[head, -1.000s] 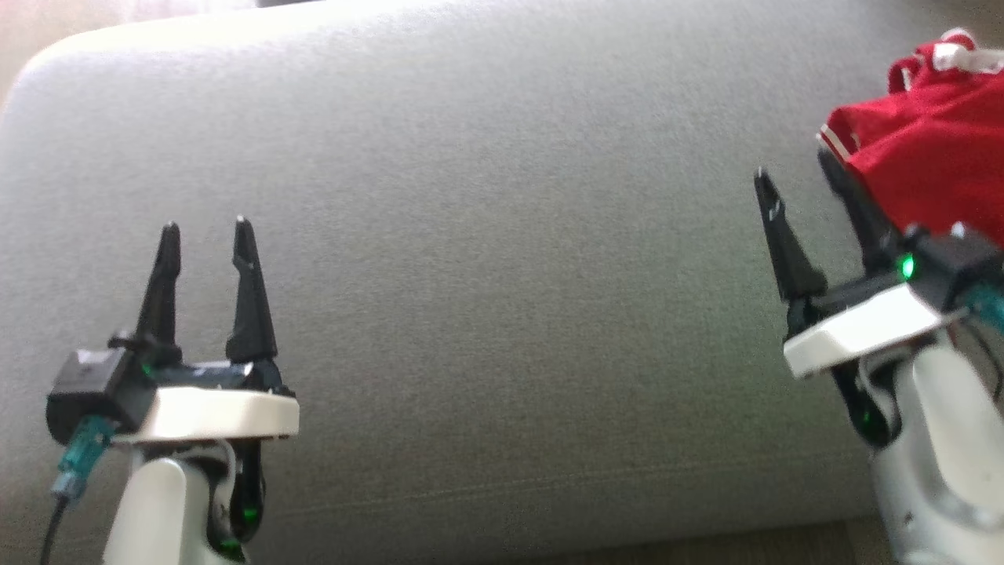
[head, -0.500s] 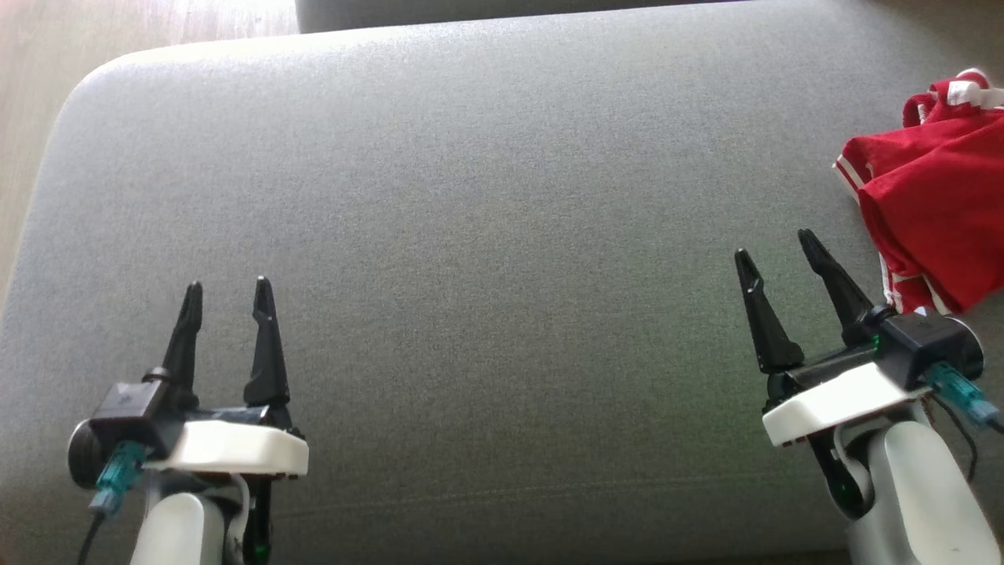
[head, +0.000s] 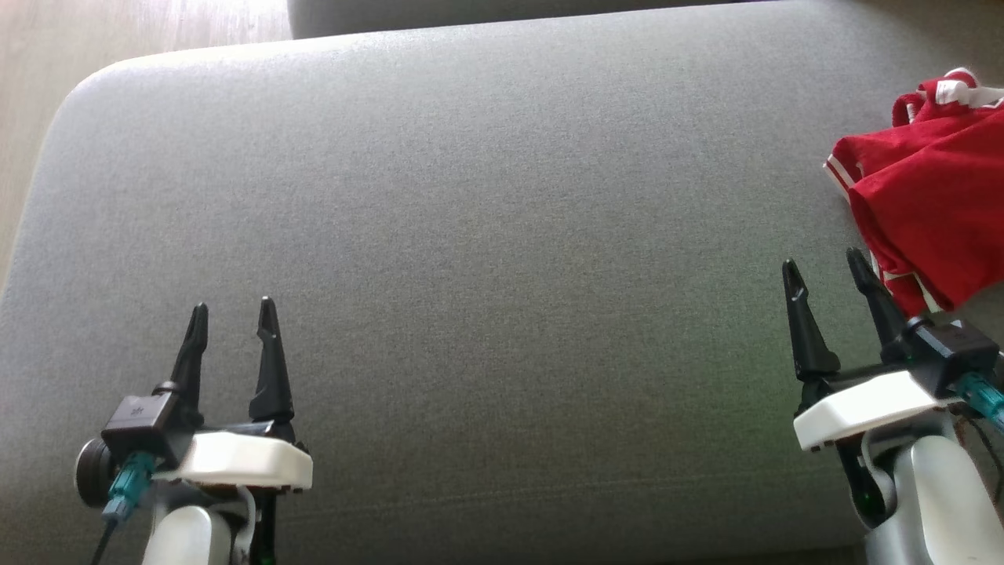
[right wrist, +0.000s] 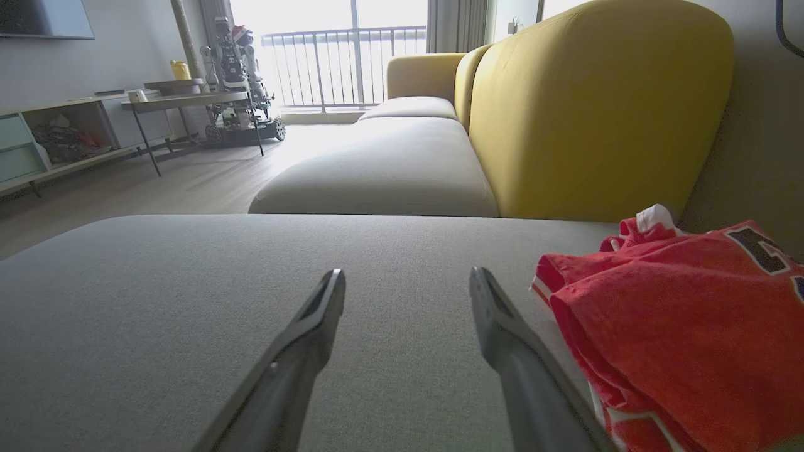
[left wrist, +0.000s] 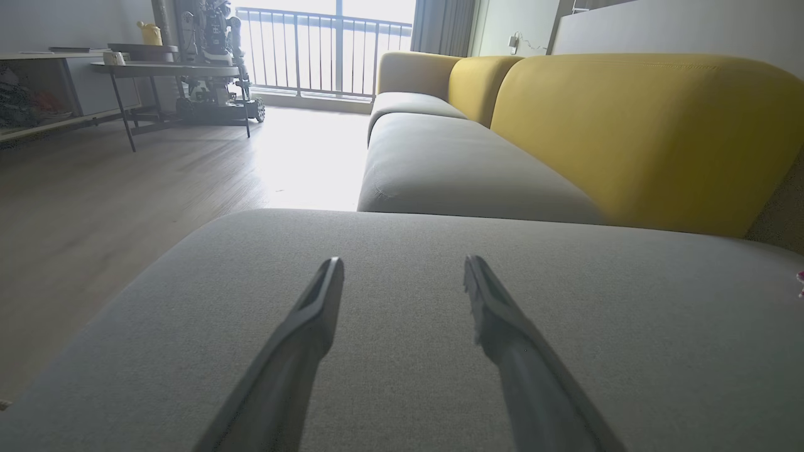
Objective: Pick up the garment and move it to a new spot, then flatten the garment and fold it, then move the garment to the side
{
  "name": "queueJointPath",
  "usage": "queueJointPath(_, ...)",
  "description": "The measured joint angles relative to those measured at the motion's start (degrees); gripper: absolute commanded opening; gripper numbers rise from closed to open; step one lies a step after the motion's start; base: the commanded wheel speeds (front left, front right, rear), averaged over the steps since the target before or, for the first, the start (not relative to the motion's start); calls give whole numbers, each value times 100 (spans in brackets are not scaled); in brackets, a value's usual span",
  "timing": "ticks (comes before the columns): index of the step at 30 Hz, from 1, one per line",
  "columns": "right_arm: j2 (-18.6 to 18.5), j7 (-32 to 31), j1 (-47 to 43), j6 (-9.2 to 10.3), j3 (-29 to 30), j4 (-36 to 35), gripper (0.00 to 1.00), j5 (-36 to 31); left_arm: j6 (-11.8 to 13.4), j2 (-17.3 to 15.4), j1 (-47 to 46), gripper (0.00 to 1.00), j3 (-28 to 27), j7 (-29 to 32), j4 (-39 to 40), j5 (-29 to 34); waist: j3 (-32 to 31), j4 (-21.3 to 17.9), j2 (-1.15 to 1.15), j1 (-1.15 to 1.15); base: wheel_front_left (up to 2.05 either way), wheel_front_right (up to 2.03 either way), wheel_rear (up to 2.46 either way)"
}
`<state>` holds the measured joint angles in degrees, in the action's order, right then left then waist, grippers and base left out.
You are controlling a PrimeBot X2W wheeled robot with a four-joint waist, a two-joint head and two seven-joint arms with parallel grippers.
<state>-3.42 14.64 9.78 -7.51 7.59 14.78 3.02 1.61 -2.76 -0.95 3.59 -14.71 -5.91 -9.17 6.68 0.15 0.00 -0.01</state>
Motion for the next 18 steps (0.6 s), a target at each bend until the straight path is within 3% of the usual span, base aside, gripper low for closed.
queueJointPath(18, 36, -1, 13, 0, 121, 187, 100, 286, 292, 3, -1, 100, 98, 0, -34, 155, 38, -59, 0, 0, 0, 0, 0)
